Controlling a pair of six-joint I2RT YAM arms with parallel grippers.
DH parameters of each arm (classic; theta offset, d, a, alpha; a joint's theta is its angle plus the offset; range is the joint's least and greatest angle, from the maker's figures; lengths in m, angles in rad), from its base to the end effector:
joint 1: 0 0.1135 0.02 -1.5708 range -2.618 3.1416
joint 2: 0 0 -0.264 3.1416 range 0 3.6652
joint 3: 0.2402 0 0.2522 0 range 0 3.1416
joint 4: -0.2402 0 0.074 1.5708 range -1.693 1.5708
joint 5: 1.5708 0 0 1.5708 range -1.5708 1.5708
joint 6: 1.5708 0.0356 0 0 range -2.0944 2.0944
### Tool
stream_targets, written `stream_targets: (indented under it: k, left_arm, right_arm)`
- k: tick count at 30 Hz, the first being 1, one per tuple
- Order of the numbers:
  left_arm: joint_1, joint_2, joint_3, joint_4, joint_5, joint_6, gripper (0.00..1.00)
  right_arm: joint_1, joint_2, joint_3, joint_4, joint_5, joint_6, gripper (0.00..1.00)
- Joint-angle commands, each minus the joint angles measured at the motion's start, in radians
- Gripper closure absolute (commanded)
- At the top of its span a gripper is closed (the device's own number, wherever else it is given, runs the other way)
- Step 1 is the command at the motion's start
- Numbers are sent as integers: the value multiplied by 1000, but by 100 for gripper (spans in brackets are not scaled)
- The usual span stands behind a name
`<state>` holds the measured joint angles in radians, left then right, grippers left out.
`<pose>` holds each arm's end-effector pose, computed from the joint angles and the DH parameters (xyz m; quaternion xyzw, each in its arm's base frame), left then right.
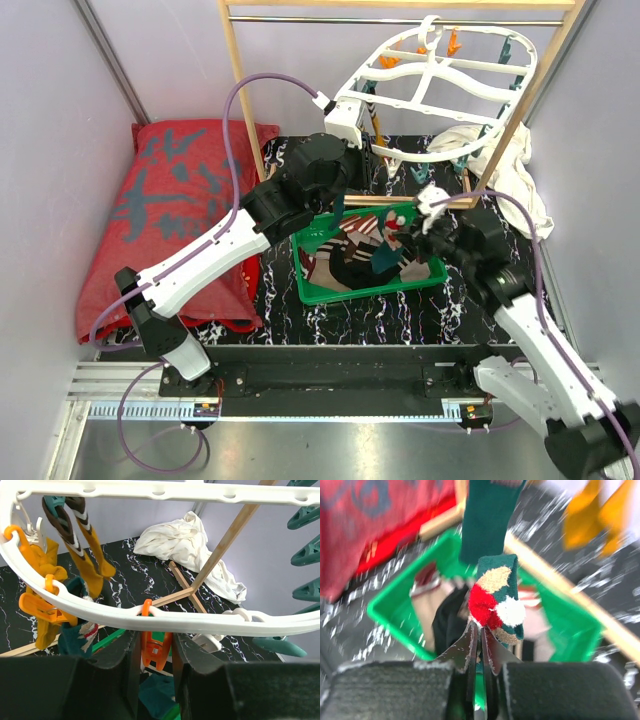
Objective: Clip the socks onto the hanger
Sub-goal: Adjust the sock in the bin.
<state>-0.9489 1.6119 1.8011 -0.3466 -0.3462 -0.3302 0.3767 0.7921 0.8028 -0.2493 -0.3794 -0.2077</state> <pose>0.2232 -0.2907 0.4654 0.1215 0.7476 -0.2767 0.5914 0.1652 0.0795 0.3387 -0.3340 0.7058 0.1989 0.5922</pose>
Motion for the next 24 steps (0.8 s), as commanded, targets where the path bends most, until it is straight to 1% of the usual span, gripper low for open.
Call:
stream_targets:
  k: [1,3,6,10,11,14,15,17,18,22,24]
  left_arm:
    - [4,-23,27,46,-20,-6,100]
    - [4,-27,17,50,-20,-9,100]
    - [4,-33,3,60,-11,-13,100]
    - [4,-38,-11,69,-8,-18,100]
    - [4,-37,-11,70,-4,-20,100]
    - [4,-35,-8,74,1,-20,100]
    - [4,-35,-8,72,1,-20,100]
    - [4,-35,-11,72,0,-20,100]
    - [4,-33,-11,74,0,-20,100]
    - [4,-33,-11,74,1,-20,100]
    - [4,-35,-12,77,3,-18,100]
  right_arm:
    - [1,146,-5,-44,-131,-52,92]
    - [10,215,-10,-48,-125,-44,91]
    - [63,301,-11,-48,-124,-30,91]
    - [139,398,-16,-53,-84,-21,87]
    - [161,415,-10,-60,-67,-21,85]
    - [174,458,-4,-65,14,10,81]
    - [174,461,-1,-65,98,27,78]
    - [172,458,-2,-64,186,68,73]
    - [172,449,-2,-61,274,83,71]
    - [172,429,-17,-64,404,145,70]
    - [172,417,-28,-65,437,191,69]
